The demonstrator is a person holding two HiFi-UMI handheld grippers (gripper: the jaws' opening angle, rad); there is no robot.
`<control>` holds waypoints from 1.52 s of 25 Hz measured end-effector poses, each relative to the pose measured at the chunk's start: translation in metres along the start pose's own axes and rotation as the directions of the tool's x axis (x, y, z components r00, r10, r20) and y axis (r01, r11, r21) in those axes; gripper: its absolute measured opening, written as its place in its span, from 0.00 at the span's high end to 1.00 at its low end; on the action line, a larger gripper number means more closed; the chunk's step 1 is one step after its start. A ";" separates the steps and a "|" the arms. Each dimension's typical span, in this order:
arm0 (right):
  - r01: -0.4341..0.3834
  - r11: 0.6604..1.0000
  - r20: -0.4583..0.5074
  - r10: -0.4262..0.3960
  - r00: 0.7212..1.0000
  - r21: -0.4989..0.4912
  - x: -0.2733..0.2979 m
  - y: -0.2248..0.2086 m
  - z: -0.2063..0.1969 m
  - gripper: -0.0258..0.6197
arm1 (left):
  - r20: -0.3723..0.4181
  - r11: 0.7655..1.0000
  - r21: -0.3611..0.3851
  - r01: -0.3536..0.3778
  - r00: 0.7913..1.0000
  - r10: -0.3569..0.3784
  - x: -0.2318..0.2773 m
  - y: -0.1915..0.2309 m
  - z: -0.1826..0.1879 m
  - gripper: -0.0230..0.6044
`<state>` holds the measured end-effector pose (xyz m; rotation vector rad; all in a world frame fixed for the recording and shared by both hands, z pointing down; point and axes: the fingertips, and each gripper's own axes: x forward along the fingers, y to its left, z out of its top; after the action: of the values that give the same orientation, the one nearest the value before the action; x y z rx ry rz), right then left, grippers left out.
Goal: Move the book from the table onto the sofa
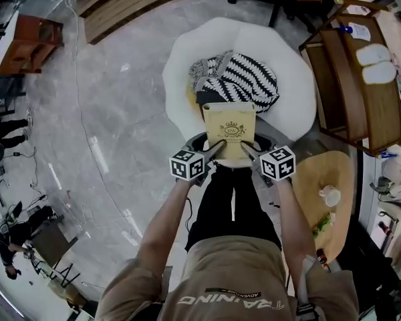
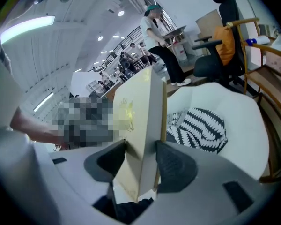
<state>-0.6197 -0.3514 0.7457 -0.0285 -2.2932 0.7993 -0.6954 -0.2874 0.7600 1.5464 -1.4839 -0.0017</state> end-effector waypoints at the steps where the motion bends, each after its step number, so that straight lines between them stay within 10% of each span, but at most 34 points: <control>1: 0.002 1.000 -0.007 -0.002 1.000 0.008 0.008 -0.010 -0.003 0.63 | -0.008 1.000 -0.007 -0.002 1.000 0.002 0.010 0.008 -0.003 0.50; 15: 0.028 0.990 -0.121 -0.010 0.993 0.140 0.131 -0.134 -0.098 0.63 | -0.156 0.994 -0.100 -0.040 0.987 0.024 0.138 0.128 -0.090 0.50; 38: 0.112 0.980 -0.214 -0.076 0.974 0.163 0.218 -0.216 -0.197 0.63 | -0.326 0.984 -0.146 -0.105 0.944 0.053 0.227 0.210 -0.184 0.50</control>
<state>-0.6191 -0.3693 1.1095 0.0731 -2.0072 0.9002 -0.6905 -0.3100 1.1190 1.2856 -1.2521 0.1663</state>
